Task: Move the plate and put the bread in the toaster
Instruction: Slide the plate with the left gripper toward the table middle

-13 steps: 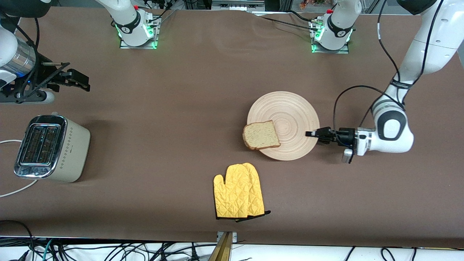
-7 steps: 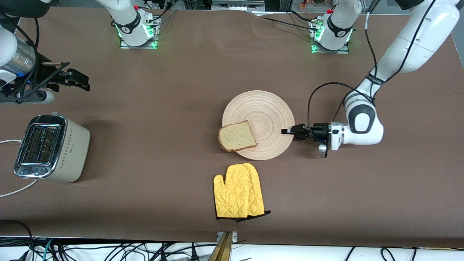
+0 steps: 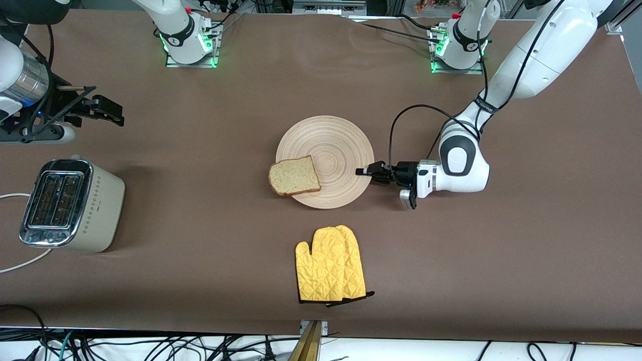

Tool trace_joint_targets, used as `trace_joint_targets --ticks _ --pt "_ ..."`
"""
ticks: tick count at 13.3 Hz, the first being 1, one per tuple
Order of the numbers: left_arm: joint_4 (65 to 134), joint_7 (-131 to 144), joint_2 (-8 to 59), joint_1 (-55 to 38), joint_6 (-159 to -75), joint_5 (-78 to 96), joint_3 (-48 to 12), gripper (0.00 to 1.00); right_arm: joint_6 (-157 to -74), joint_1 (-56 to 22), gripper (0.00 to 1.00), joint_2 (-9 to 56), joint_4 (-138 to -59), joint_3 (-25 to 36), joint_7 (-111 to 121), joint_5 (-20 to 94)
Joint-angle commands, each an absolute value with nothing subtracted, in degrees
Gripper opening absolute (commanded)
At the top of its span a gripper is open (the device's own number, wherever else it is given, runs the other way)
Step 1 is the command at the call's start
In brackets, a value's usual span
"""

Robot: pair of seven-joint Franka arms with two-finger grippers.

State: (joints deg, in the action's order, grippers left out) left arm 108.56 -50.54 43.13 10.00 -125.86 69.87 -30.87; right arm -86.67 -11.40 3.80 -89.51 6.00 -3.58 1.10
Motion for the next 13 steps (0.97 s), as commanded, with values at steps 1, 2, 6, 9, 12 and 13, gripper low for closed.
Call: trace_joint_targets --ticks 1,2,6,9,12,13 --pt "109.0 -55.7 44.2 9.7 -127.1 72.7 -30.9 0.0 -86.4 -11.2 1.0 3.0 -89.9 6.1 -2.5 1.8" --pt "108.9 -56.6 44.9 9.7 -127.4 72.8 -30.9 0.0 -86.5 -11.2 1.0 3.1 -89.9 6.1 -2.6 1.8" --pt "107.5 -57.2 48.2 9.1 -127.4 72.2 -30.7 0.0 -87.3 -11.2 1.0 3.5 -89.9 6.1 -2.6 1.8" --pt "106.3 -59.9 50.3 8.5 -127.8 72.2 -30.1 0.0 -87.9 -11.2 1.0 4.0 -89.9 6.0 -2.6 1.8" --pt "104.9 -62.5 51.9 8.0 -131.0 72.3 -30.1 0.0 -88.9 -11.4 1.0 4.5 -89.9 5.8 -2.7 1.9" --pt "104.9 -62.5 51.9 8.1 -131.0 72.2 -30.1 0.0 -88.9 -11.4 1.0 4.9 -89.9 5.7 -2.8 1.9"
